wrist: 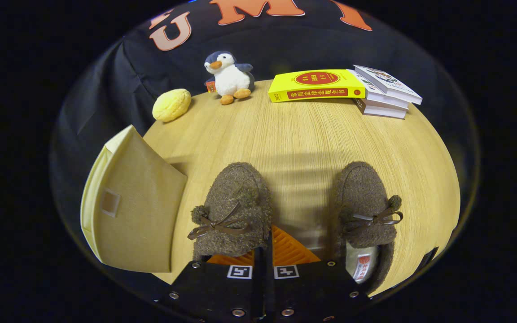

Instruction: Open the storage box then place both shoes into the box .Put the left shoe in first, then the right shoe, with the right side of both shoes facing outward in a uniform manner.

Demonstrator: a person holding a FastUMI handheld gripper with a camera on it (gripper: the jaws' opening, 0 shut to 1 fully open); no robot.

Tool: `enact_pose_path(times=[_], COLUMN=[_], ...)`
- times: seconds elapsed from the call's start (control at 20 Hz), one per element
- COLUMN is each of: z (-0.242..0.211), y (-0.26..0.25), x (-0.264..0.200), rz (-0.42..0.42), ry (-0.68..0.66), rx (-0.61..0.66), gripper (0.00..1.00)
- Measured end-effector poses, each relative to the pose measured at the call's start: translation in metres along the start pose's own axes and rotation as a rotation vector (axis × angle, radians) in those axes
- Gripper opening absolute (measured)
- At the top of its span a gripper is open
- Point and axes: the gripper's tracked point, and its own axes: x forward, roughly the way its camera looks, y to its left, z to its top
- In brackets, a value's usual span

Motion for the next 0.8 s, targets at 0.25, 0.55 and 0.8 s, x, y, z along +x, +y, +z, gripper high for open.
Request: enact_pose_path(times=[0.25,0.55,0.8], z=[0.046,0.077,0.077], y=[0.051,0.146,0.217], x=[-0.048,-0.085,-0.076], rz=[0.019,0.125,0.172], ry=[-0.082,-0.111,-0.082], rx=[0.006,-0.021,-0.062], gripper=[0.03,0.03,0.03])
